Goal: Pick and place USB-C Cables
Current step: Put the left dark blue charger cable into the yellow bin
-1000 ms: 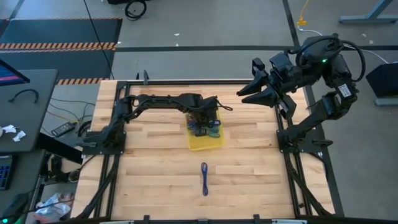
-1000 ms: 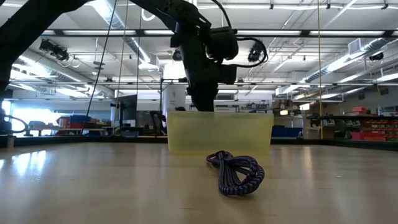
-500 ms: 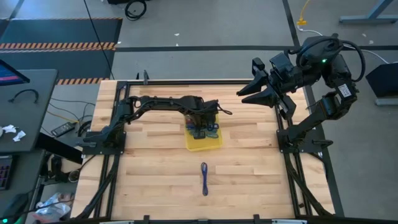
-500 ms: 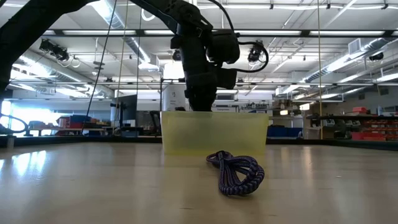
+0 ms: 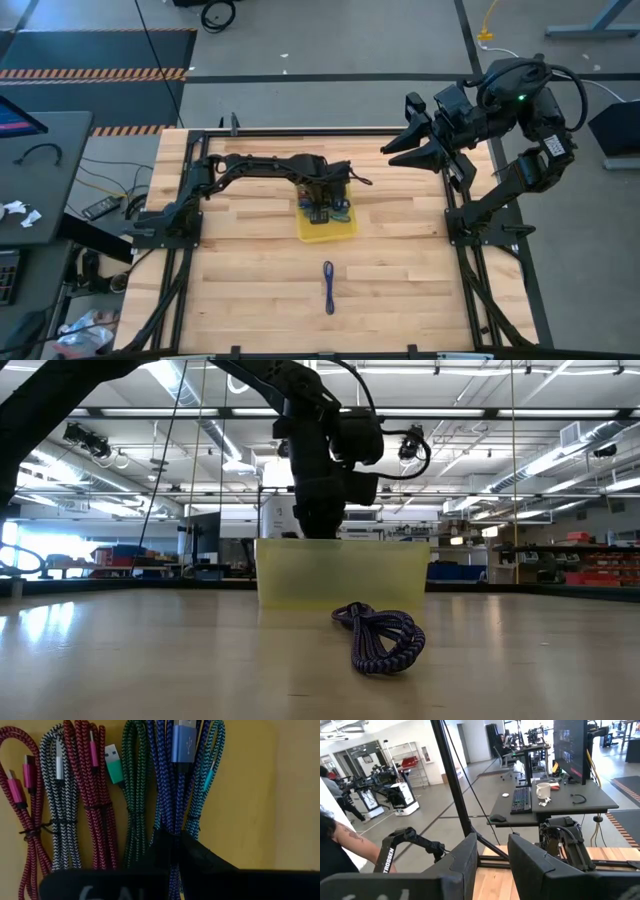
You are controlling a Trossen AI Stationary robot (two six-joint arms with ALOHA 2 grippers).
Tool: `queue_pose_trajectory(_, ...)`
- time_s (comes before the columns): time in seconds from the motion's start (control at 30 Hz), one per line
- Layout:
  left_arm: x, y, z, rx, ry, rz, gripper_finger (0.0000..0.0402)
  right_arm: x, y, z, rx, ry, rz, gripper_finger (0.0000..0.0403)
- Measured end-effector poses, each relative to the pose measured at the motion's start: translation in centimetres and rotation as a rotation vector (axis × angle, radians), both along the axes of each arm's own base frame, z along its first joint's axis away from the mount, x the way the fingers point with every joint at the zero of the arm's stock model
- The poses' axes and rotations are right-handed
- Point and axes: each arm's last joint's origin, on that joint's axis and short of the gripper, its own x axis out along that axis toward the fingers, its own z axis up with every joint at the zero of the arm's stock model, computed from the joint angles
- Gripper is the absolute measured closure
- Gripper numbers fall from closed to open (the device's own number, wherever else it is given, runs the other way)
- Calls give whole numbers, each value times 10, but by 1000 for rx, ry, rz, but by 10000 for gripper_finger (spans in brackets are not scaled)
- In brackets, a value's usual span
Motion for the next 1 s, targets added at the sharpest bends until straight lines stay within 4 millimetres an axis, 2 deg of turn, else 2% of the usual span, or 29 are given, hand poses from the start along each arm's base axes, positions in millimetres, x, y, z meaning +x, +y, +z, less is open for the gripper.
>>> queue_pose_trajectory(0.3,-10,-4,-21,-17,53,3,385,0,0,0,0,0,0,288)
queue_pose_trajectory(0.5,-10,-3,-23,-15,41,16,381,0,0,0,-7,-3,1,288)
queue_pose_trajectory(0.77,-7,-6,-22,-8,25,10,290,0,0,0,-8,-2,1,288)
queue_pose_trajectory(0.9,-5,-9,-15,-10,34,6,264,0,0,0,-8,-2,1,288)
queue_pose_trajectory(1.0,-3,-13,-2,-13,50,-2,253,0,0,0,-8,-2,1,288)
